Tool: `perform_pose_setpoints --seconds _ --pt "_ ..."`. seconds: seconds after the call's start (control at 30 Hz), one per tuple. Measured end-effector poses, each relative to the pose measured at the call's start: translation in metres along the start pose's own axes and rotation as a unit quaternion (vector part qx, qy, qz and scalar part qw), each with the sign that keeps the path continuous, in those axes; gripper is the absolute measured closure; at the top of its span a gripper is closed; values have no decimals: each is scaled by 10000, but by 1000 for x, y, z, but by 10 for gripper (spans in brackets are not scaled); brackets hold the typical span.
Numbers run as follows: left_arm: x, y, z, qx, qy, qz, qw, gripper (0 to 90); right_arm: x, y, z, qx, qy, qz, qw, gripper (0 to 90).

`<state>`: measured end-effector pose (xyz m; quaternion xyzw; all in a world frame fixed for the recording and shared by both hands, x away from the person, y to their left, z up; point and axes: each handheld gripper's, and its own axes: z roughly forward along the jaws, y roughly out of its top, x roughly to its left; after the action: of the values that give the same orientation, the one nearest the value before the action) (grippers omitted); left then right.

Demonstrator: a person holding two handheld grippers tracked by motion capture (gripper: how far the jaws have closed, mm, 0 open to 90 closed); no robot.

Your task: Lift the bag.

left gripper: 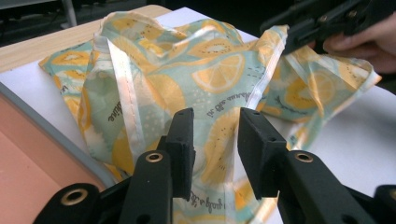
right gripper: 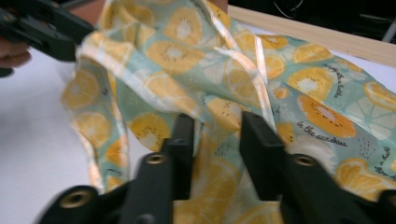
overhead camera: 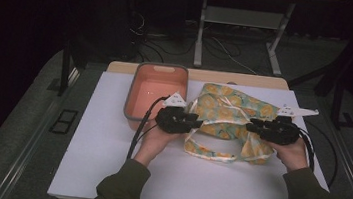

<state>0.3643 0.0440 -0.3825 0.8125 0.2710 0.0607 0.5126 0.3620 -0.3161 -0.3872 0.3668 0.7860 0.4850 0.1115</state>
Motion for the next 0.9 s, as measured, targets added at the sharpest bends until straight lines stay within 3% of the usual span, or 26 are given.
perform_pose_setpoints --seconds 0.1,0.23,0.4,0.57,0.9 --pt "-4 -4 -6 61 -69 56 9999 531 3 -1 -5 -5 113 67 9999 485" --pt "-11 -7 -20 20 -171 137 9998 386 13 -2 -14 -24 172 -69 9998 329" --pt "-19 -14 -42 19 -28 282 9996 253 25 -2 -28 -141 219 -104 9996 196" --pt "-20 -29 -60 59 99 237 9997 173 31 -9 -34 -114 319 -134 9993 186" --pt "-16 -55 -88 62 293 261 9992 114 38 -30 -47 -200 335 -153 9991 127"
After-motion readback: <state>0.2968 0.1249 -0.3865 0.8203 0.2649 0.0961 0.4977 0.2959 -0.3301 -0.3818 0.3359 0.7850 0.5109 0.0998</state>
